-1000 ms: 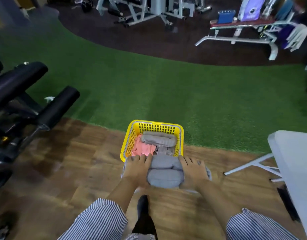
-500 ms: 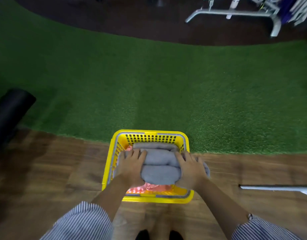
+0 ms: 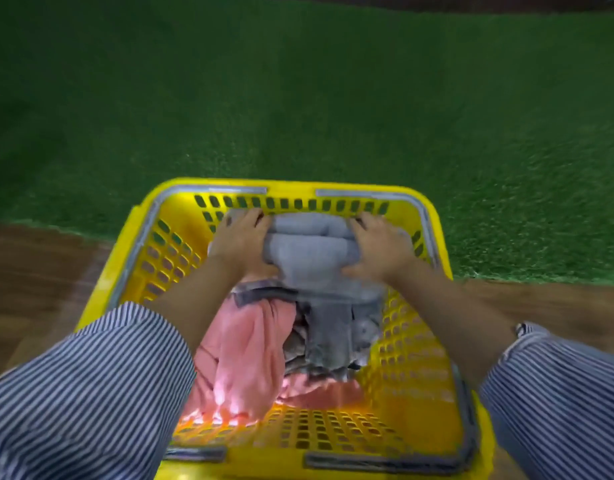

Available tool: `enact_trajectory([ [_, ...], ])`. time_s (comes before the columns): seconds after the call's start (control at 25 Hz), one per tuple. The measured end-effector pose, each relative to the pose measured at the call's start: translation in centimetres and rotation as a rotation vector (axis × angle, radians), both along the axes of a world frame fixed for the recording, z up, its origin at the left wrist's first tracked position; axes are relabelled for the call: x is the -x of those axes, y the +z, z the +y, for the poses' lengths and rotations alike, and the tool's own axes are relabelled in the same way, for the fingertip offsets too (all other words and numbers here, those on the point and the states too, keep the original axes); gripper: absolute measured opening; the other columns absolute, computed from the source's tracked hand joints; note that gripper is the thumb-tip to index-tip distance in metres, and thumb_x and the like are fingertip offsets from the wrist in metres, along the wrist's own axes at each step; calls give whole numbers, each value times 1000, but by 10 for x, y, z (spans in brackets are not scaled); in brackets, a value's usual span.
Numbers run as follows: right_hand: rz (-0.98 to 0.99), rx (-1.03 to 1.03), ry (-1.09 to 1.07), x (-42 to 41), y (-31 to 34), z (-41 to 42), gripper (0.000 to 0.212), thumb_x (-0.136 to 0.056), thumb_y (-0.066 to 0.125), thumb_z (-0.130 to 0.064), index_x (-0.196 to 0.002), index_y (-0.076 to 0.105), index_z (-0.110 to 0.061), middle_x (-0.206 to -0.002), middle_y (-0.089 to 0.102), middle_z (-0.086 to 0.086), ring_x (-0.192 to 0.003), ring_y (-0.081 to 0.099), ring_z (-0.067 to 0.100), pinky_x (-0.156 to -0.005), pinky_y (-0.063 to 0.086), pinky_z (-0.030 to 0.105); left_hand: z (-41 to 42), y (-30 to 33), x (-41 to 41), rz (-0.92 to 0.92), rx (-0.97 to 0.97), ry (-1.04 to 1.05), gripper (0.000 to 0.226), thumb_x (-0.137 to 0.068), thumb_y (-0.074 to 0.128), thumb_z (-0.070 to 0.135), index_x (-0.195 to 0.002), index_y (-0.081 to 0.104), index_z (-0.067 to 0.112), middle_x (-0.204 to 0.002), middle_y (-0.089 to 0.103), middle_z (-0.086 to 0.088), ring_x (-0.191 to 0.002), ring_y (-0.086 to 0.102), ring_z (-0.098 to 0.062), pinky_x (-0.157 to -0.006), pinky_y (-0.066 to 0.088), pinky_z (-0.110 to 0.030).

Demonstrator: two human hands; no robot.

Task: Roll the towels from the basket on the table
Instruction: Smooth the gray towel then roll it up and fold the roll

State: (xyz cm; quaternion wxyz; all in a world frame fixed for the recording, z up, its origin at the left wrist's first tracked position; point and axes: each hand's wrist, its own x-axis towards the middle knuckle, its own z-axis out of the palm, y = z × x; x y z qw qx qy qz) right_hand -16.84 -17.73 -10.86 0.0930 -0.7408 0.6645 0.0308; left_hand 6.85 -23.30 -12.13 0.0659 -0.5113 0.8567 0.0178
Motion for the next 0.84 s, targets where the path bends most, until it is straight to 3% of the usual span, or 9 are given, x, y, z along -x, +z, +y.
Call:
enact_trajectory([
  [0.12, 12, 55, 49, 3, -43, -5, 89, -71, 66, -54, -140, 32, -9, -139, 37, 14, -127, 35, 31, -105, 27, 39, 2, -60, -5, 91, 74, -23, 106, -51, 38, 73, -135, 47, 9, -134, 49, -14, -125, 44, -34, -107, 28, -51],
  [0.24, 11, 117, 88, 4, -52, -6, 91, -67, 68, -56, -137, 36, -7, -134, 41, 15, -123, 38, 32, -106, 30, 41, 3, -72, -5, 155, 176, -29, 104, -51, 35, 70, -132, 49, 6, -131, 53, -17, -120, 48, -37, -103, 31, -54],
  [0.36, 29, 117, 54, 2, -41, 12, 96, -69, 69, -53, -142, 27, -8, -140, 34, 13, -128, 32, 31, -109, 24, 42, 13, -57, -4, 85, 182, -53, 109, -51, 37, 73, -140, 38, 9, -142, 42, -13, -129, 41, -32, -105, 24, -57],
  [0.48, 72, 229, 92, -9, -32, 39, 79, -69, 73, -38, -131, 39, -3, -131, 41, 17, -119, 42, 35, -94, 38, 43, 40, -43, 3, 84, 276, -207, 97, -56, 50, 65, -135, 46, 10, -139, 46, -13, -125, 46, -29, -107, 22, -57],
  [0.56, 46, 362, 164, -18, -30, 56, 53, -66, 75, -25, -107, 53, 1, -107, 54, 21, -97, 55, 39, -74, 46, 42, 65, -44, 15, 156, 352, -377, 69, -61, 55, 53, -114, 59, 9, -117, 60, -12, -104, 57, -27, -93, 34, -45],
  [0.64, 45, 259, 157, -28, -30, 73, 34, -77, 66, -27, -99, 58, -2, -100, 59, 20, -94, 59, 38, -72, 48, 41, 84, -53, 26, 168, 260, -507, 43, -65, 51, 46, -89, 63, 13, -90, 63, -7, -79, 60, -26, -69, 35, -34],
  [0.72, 111, -10, 87, -36, -43, 89, 31, -87, 54, -31, -102, 60, -5, -104, 61, 17, -98, 60, 35, -76, 49, 37, 98, -67, 33, 116, 108, -567, 39, -71, 46, 47, -82, 64, 13, -83, 64, -6, -66, 63, -28, -52, 33, -28],
  [0.76, 116, -134, 56, -38, -51, 96, 30, -88, 52, -31, -101, 60, -5, -104, 61, 16, -98, 60, 35, -75, 49, 36, 101, -74, 35, 67, 40, -568, 40, -77, 47, 46, -90, 66, 13, -92, 65, -7, -72, 65, -30, -51, 37, -28],
  [0.84, 69, -277, 15, -41, -65, 104, 22, -89, 52, -25, -96, 60, -6, -102, 62, 16, -94, 61, 34, -69, 47, 35, 104, -77, 38, -67, -72, -482, 43, -87, 53, 42, -119, 59, 13, -118, 58, -7, -99, 61, -32, -65, 48, -36],
])
